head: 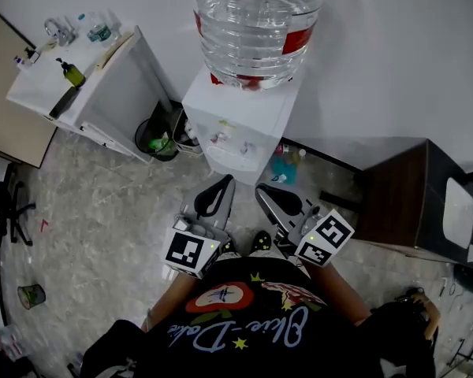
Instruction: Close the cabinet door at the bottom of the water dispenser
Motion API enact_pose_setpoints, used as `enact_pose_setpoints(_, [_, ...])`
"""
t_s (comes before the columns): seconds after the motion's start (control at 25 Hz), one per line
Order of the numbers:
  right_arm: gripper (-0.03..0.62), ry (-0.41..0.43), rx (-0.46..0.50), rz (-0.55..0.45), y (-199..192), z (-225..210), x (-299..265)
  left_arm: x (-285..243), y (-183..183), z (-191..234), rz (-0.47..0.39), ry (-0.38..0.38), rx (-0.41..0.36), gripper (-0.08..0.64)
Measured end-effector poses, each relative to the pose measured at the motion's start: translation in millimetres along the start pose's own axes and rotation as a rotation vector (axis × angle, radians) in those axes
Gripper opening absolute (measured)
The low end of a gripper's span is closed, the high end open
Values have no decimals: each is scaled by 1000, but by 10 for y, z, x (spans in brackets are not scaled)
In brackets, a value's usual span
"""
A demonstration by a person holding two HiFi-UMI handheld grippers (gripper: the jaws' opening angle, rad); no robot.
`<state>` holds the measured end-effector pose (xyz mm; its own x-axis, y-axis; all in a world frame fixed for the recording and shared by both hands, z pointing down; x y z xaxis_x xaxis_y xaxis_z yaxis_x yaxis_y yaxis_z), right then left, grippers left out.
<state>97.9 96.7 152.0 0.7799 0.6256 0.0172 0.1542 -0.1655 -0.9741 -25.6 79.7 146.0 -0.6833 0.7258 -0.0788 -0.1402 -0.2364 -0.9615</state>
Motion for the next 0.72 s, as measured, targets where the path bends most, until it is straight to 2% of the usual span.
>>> enact_pose_setpoints(0.32, [17, 45, 8, -12, 72, 79, 24, -14, -24, -52, 10, -10, -1, 0])
enact_pose_setpoints(0.56, [17, 194, 2, -34, 105, 225, -23, 1, -47, -28, 20, 3, 0, 0])
enact_pose_setpoints(0.72, [15, 220, 26, -36, 130, 306, -63, 22, -37, 2, 16, 6, 3, 0])
Point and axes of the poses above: the fingertips, and each gripper's own axes: x backward along the fingers, z to its left, y out of its top, the point moved 5 cm from there along x, backward along the fingers, and after that the axes turned 9 degrees about x, right-handed, at the moved point
